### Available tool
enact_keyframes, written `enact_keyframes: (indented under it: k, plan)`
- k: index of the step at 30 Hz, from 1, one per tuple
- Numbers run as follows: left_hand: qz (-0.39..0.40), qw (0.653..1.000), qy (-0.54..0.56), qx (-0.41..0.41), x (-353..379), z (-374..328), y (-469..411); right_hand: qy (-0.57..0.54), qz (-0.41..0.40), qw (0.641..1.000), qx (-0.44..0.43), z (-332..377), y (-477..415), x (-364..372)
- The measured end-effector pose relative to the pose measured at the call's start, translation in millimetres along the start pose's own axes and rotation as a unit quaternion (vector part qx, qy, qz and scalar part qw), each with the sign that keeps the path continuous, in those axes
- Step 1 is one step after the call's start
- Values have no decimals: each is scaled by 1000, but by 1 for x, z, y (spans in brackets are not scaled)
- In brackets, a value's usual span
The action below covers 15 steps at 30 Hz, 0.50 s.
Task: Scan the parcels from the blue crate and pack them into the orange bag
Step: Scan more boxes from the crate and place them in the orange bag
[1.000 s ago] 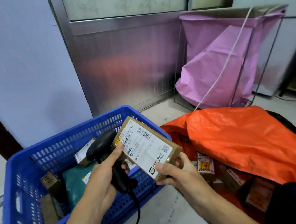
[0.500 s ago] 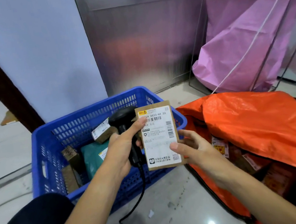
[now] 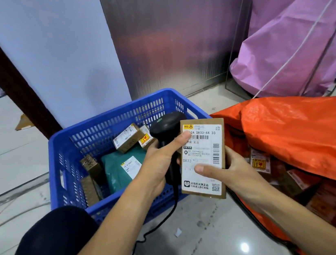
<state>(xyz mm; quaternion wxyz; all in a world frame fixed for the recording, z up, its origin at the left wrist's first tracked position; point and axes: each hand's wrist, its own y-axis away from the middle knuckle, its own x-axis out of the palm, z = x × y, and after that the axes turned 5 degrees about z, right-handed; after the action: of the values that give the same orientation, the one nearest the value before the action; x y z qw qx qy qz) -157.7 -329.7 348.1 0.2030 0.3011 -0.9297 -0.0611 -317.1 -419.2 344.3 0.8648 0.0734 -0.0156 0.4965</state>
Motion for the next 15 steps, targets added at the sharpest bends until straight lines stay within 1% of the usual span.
enact_keyframes:
  k: [5,11,15]
  plan:
    - [10,1000,-9,5,-4,-1,-4,33,-48,998,-8,-3,-10,-15]
    - [79,997,17,6,-2,-2,0,31,-162,986,-26,-2,-25,-53]
    - [94,996,8,-12,5,4,4,31,-223,974,-28,-4,-31,-67]
